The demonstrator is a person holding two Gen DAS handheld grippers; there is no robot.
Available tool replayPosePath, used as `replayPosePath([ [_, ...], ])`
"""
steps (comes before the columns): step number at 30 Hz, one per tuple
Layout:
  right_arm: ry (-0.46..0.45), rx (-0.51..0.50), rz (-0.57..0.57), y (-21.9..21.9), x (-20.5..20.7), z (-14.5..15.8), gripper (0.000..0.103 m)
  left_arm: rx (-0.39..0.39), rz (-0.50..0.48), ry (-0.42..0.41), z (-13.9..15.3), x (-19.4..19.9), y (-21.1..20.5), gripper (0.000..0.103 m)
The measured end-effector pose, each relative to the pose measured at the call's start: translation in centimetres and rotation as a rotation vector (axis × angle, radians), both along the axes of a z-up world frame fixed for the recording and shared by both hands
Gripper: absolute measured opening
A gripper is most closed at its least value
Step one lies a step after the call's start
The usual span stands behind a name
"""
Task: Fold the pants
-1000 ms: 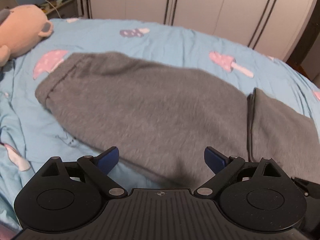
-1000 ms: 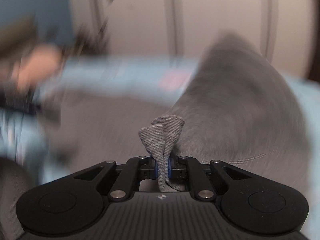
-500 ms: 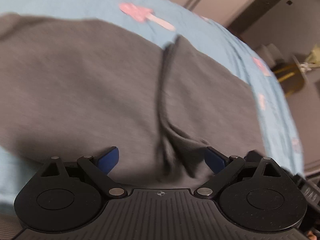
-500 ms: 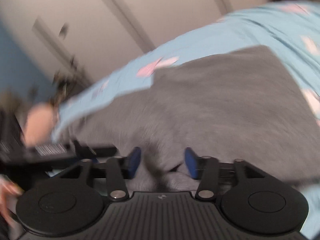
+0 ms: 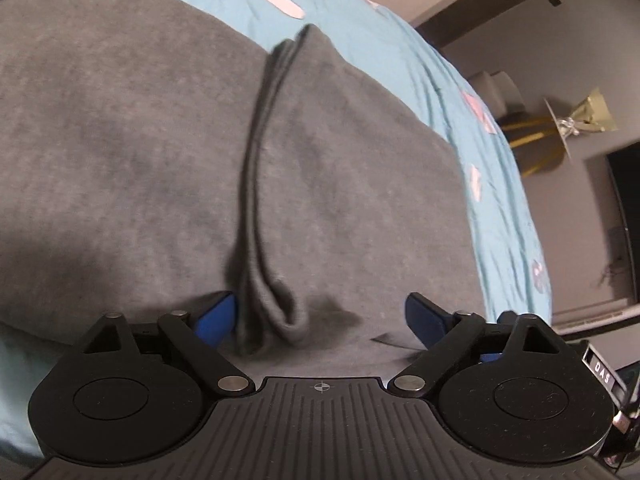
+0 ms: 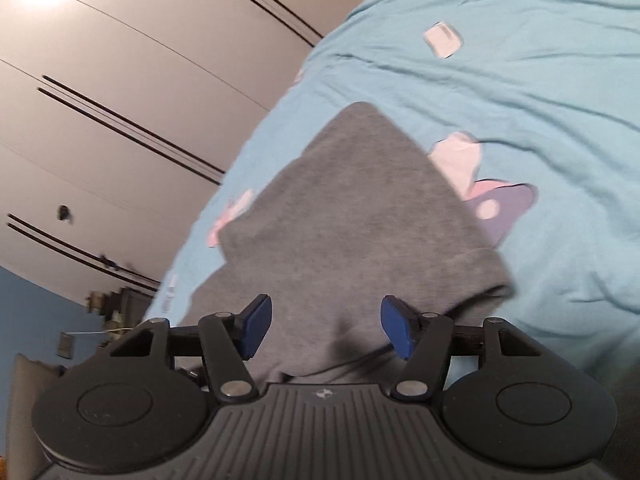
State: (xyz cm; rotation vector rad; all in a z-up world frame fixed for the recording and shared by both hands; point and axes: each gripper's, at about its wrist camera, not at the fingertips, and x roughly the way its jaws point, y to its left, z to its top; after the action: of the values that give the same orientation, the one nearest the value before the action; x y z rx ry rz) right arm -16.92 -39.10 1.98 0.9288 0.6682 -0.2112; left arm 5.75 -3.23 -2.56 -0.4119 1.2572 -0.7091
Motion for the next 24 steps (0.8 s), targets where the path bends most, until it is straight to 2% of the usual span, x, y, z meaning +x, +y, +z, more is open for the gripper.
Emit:
replayPosePath([
  [1, -0.003, 0.006, 0.002, 0.0, -0.4, 0.0, 0.062, 0.006, -0.009, -0.006, -0.1, 0.0, -0.4, 0.090],
  [3, 0.026, 0.011, 0.007, -0.1, -0.9, -0.1, 0.062, 0.025, -0.020, -0.026, -0.2, 0.1, -0.9, 0.075],
  [4, 0.042, 0.006, 0.005, -0.1, -1.0, -0.3, 0.062, 0.031, -0.018, -0.030, -0.3, 0.1, -1.1, 0.071],
  [7, 0.082, 0.014, 0.013, 0.0, -0.5, -1.2, 0.062, 0.024, -0.021, -0.037, -0.5, 0.1, -1.3, 0.053],
  [8, 0.081, 0.020, 0.005, -0.1, -0.3, -1.5, 0.061, 0.020, -0.022, -0.041, -0.6, 0.1, -1.2, 0.044],
  [9, 0.073, 0.023, -0.004, -0.3, -0.3, -1.6, 0.057, 0.020, -0.021, -0.045, -0.7, 0.1, -1.2, 0.033],
  [11, 0.057, 0.031, -0.025, -0.7, 0.1, -2.0, 0.043, 0.033, -0.017, -0.051, -0.9, 0.1, -1.0, 0.023],
  [12, 0.060, 0.031, -0.040, -0.9, 0.3, -2.3, 0.027, 0.033, -0.013, -0.050, -1.0, 0.2, -0.9, 0.020],
  [13, 0.064, 0.032, -0.050, -1.0, 0.4, -2.6, 0.017, 0.030, -0.009, -0.046, -1.1, 0.1, -0.7, 0.019],
  [24, 0.079, 0.139, -0.080, -2.7, 0.9, -4.6, 0.017, 0.011, 0.053, -0.051, -0.6, -0.5, 0.9, 0.016],
])
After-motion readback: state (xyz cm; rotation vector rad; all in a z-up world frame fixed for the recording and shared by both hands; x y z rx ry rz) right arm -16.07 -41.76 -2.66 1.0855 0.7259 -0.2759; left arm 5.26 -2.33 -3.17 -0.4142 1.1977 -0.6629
